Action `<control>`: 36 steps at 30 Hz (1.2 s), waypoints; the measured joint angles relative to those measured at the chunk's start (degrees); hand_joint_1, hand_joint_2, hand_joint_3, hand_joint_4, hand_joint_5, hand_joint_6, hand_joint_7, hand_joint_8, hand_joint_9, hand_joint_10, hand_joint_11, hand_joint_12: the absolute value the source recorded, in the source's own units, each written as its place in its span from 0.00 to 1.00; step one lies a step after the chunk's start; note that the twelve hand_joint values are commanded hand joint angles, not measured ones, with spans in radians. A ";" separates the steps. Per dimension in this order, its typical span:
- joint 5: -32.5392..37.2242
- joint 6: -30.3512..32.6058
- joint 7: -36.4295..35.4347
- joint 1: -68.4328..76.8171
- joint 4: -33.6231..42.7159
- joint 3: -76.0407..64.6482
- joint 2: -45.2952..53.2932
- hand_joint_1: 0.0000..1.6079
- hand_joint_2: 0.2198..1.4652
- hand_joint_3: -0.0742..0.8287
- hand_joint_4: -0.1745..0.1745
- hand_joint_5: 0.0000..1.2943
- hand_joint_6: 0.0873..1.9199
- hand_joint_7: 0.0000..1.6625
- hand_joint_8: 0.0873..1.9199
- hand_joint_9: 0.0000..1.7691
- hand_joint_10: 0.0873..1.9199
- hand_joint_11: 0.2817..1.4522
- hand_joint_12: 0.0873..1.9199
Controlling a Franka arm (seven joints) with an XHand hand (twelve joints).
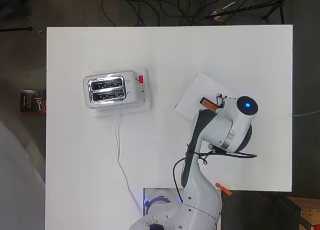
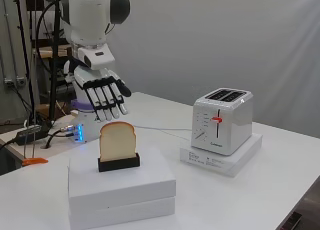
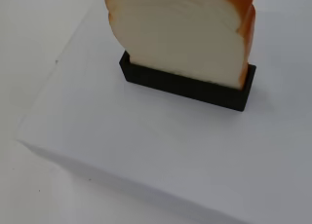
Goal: Teleoperate dual arm-hand system to toast a bread
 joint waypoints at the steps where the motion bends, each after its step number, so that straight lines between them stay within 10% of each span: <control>1: -1.52 -0.52 0.96 6.70 -0.01 -5.51 -2.01 0.20 0.62 0.06 0.38 0.29 0.00 0.30 0.00 0.32 0.00 0.14 0.00; 9: -11.20 -4.19 7.58 43.08 0.16 -37.72 -14.04 0.04 0.64 0.09 0.37 0.26 0.00 0.28 0.00 0.30 0.00 0.13 0.00; 13: -13.66 -5.58 10.63 48.29 1.09 -43.99 -17.47 0.12 0.62 0.08 0.37 0.27 0.00 0.29 0.00 0.31 0.00 0.13 0.00; 14: -13.79 -5.71 10.59 48.55 1.20 -44.83 -17.82 0.21 0.67 0.08 0.45 0.36 0.00 0.36 0.00 0.37 0.00 0.16 0.00; 15: -13.94 -5.84 10.50 48.70 1.33 -45.31 -18.02 0.43 0.69 0.09 0.30 0.50 0.14 0.49 0.14 0.54 0.02 0.30 0.01; 16: -14.03 -5.90 10.31 48.82 1.45 -45.45 -18.18 0.53 0.72 0.09 0.52 0.59 0.33 0.60 0.24 0.66 0.11 0.36 0.16; 20: -15.25 -5.65 10.80 50.08 2.13 -46.76 -19.53 0.75 0.77 0.09 0.05 0.54 0.60 0.61 0.54 0.75 0.19 0.31 0.42; 36: -8.67 -3.97 11.74 42.46 6.78 -32.92 -22.16 0.72 0.88 0.08 0.00 0.36 0.79 0.49 0.73 0.67 0.11 0.39 0.15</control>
